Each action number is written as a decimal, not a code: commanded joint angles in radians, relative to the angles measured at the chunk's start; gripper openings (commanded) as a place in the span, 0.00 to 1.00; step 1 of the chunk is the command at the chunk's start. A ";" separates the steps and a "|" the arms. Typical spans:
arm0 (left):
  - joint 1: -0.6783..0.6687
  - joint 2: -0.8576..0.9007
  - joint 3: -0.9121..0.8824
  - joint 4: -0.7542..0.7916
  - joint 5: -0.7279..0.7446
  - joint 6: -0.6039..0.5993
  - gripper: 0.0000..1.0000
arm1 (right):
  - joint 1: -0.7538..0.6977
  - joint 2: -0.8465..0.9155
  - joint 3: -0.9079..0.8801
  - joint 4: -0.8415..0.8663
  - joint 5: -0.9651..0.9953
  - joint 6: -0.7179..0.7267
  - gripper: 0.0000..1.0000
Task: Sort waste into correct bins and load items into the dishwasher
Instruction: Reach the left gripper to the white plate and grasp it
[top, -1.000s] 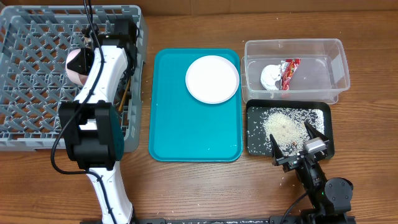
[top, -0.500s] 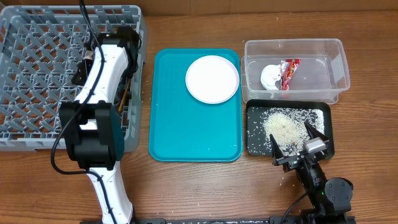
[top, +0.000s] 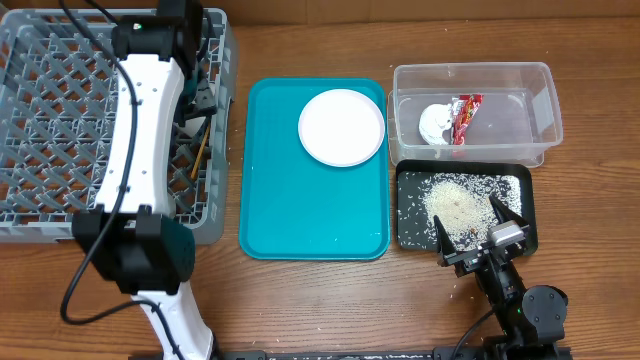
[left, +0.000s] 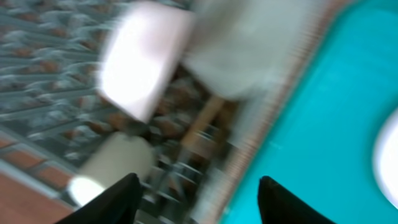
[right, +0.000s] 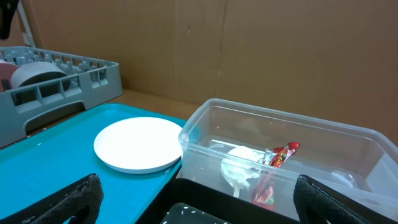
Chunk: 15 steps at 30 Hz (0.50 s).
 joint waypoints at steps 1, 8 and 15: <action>-0.048 -0.055 0.022 0.010 0.296 0.097 0.60 | 0.002 -0.010 -0.010 0.006 0.002 0.003 1.00; -0.251 -0.039 -0.026 0.126 0.336 0.194 0.61 | 0.002 -0.010 -0.010 0.006 0.002 0.003 1.00; -0.347 0.083 -0.145 0.367 0.211 0.100 0.65 | 0.002 -0.010 -0.010 0.006 0.002 0.003 1.00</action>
